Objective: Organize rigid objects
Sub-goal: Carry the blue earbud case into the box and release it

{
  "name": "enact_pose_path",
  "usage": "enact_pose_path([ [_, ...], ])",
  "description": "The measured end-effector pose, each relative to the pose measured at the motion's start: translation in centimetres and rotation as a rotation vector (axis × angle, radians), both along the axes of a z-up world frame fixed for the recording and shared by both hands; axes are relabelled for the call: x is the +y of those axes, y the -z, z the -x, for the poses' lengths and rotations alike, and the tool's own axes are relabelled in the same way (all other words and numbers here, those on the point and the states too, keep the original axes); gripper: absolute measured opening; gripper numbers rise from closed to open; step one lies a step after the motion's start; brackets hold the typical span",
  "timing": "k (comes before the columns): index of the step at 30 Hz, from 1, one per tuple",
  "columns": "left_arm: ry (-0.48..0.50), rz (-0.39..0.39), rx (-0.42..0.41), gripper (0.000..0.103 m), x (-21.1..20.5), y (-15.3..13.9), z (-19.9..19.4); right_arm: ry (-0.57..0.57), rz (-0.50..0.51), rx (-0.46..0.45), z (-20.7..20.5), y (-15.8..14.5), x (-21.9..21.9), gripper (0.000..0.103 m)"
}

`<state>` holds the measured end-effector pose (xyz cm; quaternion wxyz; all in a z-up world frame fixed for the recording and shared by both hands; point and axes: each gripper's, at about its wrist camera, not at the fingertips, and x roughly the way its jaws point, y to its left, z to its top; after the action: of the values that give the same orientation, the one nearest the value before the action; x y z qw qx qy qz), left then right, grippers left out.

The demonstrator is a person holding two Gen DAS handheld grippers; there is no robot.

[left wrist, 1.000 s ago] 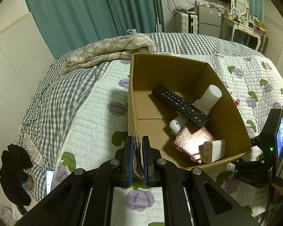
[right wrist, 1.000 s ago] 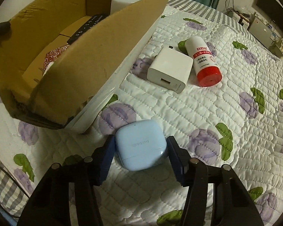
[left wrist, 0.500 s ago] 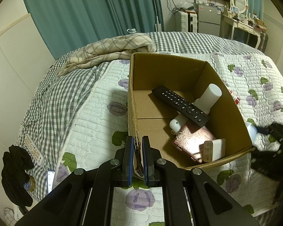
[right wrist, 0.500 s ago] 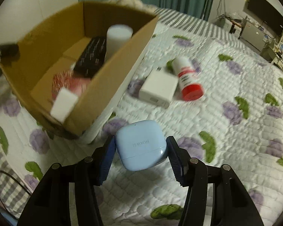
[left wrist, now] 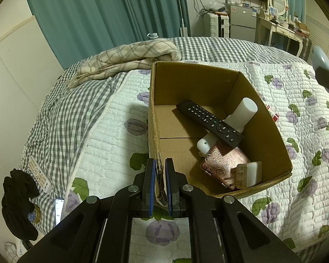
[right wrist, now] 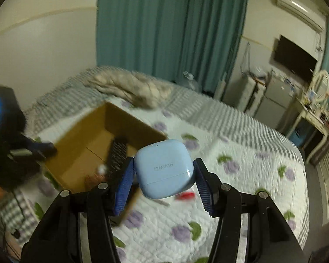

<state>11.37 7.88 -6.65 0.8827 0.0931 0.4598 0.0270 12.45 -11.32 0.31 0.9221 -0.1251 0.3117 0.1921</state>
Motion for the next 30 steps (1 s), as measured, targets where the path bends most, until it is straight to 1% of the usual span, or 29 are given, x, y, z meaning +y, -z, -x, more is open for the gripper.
enact_pose_path([
  [3,0.0,-0.002,-0.001,0.008,0.0,0.0,0.0,-0.042,0.004,0.001,0.3,0.1,2.4,0.054],
  [6,0.001,-0.003,-0.002,0.008,-0.1,0.0,0.0,-0.087,0.006,0.033,0.2,1.4,4.7,0.054],
  [12,0.001,0.002,-0.002,0.008,-0.1,0.1,0.0,-0.149,0.038,0.123,-0.4,5.9,7.9,0.054],
  [16,0.0,0.004,-0.004,0.008,-0.2,0.1,0.0,-0.152,0.053,0.186,-1.3,8.7,9.2,0.054],
  [19,0.001,0.004,-0.003,0.008,-0.2,0.1,0.0,-0.154,0.051,0.214,-1.8,9.9,9.8,0.054],
  [25,0.0,0.007,-0.001,0.008,-0.2,0.1,-0.1,-0.156,0.014,0.25,-2.4,11.0,10.1,0.054],
  [30,-0.001,0.007,0.0,0.008,-0.2,0.1,-0.1,-0.148,-0.018,0.264,-2.6,11.0,9.9,0.055],
])
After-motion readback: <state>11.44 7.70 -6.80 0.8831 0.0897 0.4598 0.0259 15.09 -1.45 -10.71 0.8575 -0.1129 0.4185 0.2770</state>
